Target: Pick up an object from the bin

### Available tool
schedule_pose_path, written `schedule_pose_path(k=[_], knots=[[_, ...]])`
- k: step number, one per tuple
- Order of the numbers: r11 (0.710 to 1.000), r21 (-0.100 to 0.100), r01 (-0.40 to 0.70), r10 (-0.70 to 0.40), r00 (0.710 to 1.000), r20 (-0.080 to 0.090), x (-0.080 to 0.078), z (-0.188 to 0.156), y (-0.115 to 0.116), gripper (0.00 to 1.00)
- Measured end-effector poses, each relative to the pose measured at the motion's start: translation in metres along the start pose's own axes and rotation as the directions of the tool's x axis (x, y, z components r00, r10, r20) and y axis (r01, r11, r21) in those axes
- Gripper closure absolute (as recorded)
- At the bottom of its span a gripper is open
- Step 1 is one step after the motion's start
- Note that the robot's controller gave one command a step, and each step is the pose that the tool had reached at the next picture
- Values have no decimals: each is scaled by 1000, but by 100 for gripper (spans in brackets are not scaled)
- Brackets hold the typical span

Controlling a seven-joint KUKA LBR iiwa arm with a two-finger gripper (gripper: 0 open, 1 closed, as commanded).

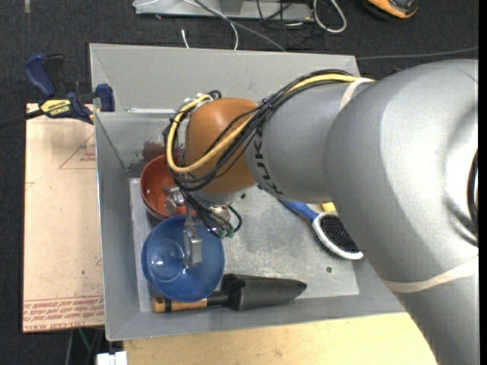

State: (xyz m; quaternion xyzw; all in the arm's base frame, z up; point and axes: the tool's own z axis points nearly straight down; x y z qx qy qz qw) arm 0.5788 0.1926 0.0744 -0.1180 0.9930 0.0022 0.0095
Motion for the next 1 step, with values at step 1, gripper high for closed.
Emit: schedule_pose_path(k=[1], knots=[[1000,-1,-5,5,1000,-1,0,1,0,0]])
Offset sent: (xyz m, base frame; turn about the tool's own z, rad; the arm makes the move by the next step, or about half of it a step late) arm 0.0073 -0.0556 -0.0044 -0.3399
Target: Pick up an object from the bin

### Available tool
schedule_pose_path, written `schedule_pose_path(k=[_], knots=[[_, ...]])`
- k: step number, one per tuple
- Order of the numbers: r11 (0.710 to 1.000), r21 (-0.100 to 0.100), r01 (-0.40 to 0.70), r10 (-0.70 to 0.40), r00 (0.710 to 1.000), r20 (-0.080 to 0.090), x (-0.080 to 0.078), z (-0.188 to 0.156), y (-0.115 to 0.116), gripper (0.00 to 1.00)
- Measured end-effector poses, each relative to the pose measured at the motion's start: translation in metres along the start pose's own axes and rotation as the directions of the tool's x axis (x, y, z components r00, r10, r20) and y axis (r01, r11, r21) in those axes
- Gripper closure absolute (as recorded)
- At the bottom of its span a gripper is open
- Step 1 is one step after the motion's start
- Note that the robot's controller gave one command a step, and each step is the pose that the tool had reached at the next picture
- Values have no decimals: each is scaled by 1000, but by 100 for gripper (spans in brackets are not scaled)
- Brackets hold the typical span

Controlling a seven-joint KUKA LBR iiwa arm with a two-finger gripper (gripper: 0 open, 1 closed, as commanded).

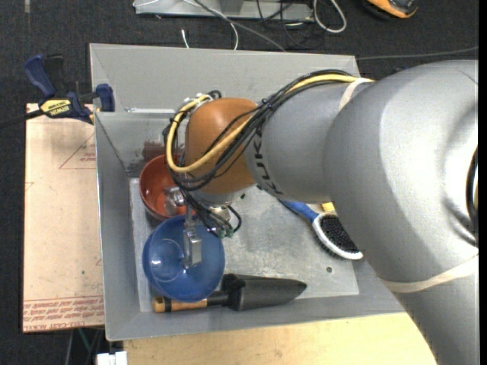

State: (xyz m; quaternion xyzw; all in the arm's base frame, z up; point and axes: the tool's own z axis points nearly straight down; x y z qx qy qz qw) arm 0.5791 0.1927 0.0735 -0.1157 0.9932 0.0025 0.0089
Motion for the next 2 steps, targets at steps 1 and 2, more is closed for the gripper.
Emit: schedule_pose_path(k=[1,2], knots=[[943,3,333,-333,943,25,-1,-5,-54,100],[943,3,333,-333,943,25,-1,-5,-54,100]])
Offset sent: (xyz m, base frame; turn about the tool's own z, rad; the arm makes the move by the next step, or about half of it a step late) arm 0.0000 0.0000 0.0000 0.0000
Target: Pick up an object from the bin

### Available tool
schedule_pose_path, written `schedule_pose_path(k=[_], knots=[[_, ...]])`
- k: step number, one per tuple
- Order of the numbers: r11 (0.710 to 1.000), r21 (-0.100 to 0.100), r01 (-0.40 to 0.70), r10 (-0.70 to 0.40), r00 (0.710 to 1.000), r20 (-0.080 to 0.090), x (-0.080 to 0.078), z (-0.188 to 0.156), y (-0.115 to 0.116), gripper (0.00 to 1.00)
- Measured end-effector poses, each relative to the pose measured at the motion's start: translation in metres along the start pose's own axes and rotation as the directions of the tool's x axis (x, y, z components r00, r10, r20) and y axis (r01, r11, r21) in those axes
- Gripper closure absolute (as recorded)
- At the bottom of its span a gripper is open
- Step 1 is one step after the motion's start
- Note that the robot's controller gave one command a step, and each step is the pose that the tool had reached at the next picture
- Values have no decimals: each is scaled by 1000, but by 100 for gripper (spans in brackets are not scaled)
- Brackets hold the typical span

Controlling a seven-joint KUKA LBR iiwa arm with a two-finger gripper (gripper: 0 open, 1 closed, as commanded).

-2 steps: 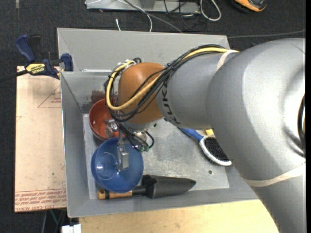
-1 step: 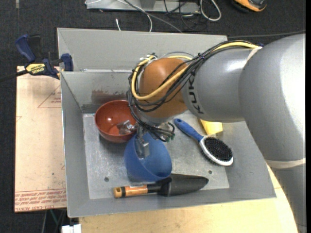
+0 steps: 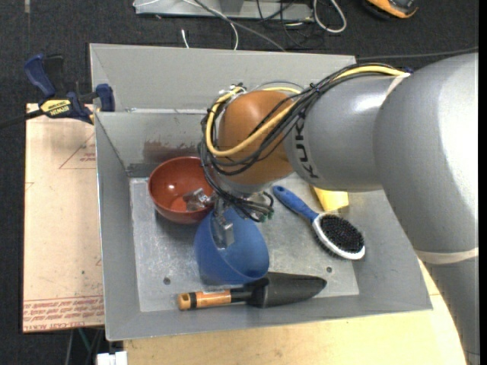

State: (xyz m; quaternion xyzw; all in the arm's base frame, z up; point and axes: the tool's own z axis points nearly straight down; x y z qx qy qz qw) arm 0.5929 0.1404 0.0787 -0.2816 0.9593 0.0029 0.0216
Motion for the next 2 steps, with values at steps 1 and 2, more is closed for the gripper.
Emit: schedule_pose_path(k=[1,2], knots=[[1000,1,-4,4,1000,6,0,-1,1,100],[992,-4,126,-126,992,-1,-37,-11,-8,100]])
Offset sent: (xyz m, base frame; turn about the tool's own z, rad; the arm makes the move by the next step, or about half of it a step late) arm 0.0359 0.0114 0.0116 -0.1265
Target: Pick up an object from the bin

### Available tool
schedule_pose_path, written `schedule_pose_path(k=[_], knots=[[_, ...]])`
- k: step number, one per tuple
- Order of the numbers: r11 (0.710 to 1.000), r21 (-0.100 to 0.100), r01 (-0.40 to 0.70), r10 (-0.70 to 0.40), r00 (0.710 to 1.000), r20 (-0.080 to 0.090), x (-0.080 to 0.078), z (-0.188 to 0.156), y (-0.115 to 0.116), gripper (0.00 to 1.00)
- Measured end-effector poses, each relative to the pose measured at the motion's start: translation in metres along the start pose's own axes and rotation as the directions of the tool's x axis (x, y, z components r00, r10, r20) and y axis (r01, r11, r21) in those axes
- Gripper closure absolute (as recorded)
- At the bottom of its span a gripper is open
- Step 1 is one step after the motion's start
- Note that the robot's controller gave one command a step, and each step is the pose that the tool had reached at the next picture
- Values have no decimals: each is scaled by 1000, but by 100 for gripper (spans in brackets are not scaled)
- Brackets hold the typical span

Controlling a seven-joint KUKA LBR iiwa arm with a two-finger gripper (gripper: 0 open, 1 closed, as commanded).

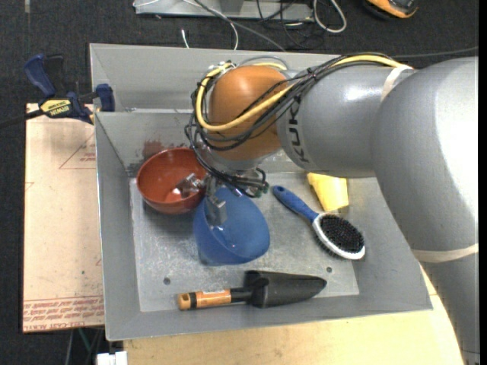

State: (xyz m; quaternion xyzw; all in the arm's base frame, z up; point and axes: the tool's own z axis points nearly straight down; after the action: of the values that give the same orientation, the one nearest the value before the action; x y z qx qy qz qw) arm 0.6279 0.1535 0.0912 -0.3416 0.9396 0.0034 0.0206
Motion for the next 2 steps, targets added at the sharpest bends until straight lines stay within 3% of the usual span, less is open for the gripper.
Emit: schedule_pose_path(k=[1,2], knots=[[993,1,-119,119,993,5,9,-89,2,0],[990,5,-144,144,990,15,10,-115,2,0]])
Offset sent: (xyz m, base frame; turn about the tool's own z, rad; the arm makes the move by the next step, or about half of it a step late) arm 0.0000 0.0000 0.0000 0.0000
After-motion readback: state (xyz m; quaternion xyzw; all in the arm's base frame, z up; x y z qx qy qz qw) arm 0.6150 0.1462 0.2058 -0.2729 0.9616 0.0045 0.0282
